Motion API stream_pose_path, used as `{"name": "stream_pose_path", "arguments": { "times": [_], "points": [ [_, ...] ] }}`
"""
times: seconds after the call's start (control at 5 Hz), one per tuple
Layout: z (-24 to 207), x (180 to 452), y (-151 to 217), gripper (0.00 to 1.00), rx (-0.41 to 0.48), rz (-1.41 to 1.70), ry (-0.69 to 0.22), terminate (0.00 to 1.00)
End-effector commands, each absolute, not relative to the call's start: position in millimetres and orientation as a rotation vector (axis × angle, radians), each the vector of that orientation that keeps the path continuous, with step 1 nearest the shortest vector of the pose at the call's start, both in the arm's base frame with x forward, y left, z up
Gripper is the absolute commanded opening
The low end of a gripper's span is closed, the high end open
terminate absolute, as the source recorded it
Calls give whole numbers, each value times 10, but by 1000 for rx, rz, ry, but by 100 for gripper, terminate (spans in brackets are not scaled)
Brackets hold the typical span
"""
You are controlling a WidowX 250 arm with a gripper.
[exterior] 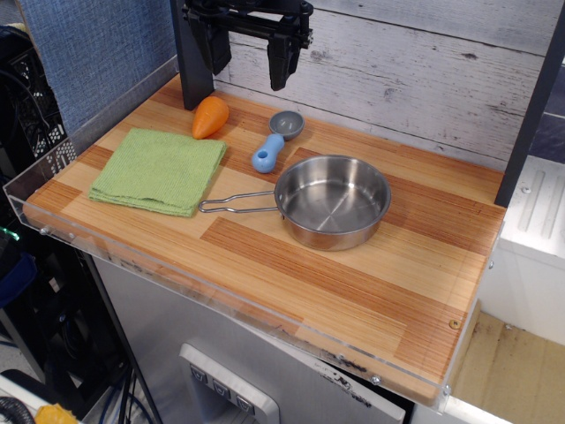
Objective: Put the pot on the cloth.
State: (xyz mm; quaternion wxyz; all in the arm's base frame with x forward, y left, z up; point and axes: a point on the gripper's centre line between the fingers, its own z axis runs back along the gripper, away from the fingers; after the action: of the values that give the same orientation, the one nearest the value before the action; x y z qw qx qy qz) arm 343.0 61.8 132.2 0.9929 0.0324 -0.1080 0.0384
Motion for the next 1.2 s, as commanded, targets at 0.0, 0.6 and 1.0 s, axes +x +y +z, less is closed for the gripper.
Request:
{"name": "stream_pose_path", "arguments": {
  "times": [0.0, 0.6, 1.0],
  "points": [
    [1322, 3430, 618, 100, 65, 77, -216, 0],
    [1143, 3202, 25, 100, 51, -105, -195, 0],
    [848, 3081, -373, 100, 7, -274, -119, 0]
  ]
}}
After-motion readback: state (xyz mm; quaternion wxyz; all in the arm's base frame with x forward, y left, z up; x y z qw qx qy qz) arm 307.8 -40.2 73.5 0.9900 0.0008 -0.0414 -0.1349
